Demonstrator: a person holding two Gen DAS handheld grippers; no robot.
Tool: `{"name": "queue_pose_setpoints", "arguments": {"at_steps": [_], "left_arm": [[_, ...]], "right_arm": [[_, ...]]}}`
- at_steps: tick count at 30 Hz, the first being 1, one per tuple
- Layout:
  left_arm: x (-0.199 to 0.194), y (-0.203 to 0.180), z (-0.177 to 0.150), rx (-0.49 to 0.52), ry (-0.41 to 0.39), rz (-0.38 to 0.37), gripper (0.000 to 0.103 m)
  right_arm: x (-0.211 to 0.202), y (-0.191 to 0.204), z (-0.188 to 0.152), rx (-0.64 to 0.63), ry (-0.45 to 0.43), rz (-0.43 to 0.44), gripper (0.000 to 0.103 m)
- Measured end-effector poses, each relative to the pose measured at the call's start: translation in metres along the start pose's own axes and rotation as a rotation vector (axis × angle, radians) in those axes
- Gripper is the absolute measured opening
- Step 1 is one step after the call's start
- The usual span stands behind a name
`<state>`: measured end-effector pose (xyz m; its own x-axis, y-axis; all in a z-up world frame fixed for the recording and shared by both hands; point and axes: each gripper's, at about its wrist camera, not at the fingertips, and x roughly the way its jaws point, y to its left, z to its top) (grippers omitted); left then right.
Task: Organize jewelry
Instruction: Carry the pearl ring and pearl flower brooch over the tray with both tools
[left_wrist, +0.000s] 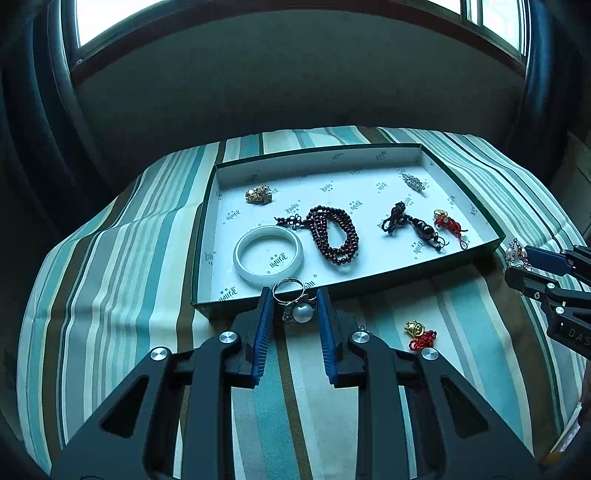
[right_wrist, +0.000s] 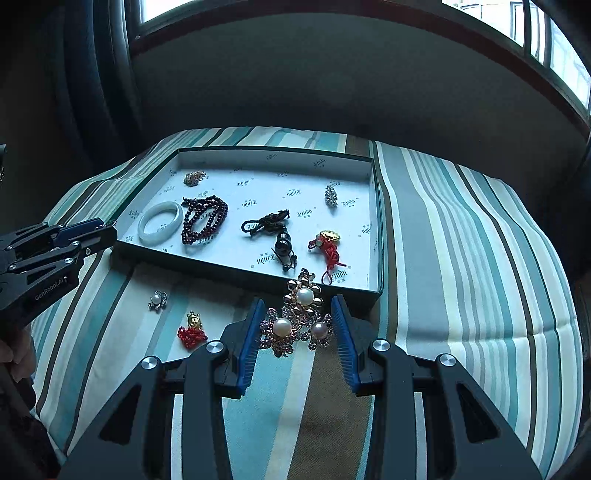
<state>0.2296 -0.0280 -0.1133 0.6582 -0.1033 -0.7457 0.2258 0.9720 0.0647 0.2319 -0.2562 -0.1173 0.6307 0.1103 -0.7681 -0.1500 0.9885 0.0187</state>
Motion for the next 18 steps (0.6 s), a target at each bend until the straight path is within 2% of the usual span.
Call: {"name": "queue_pose_setpoints", "arguments": {"at_steps": [7,14,18], "left_arm": [[0.011,-0.001,0.045,-0.011,-0.069,0.017,0.024],[0.053,-0.001,0.093,-0.029,-0.082,0.038,0.024],[0.084,-0.002,0.114,-0.035,-0.066,0.055,0.024]], "right_arm": [[0.016,0.008,0.049,-0.018,-0.073,0.009,0.038],[0.056,0.011,0.095,-0.013,-0.098,0.018,0.038],[0.087,0.008,0.112,0.0,-0.075,0.023,0.038]]}}
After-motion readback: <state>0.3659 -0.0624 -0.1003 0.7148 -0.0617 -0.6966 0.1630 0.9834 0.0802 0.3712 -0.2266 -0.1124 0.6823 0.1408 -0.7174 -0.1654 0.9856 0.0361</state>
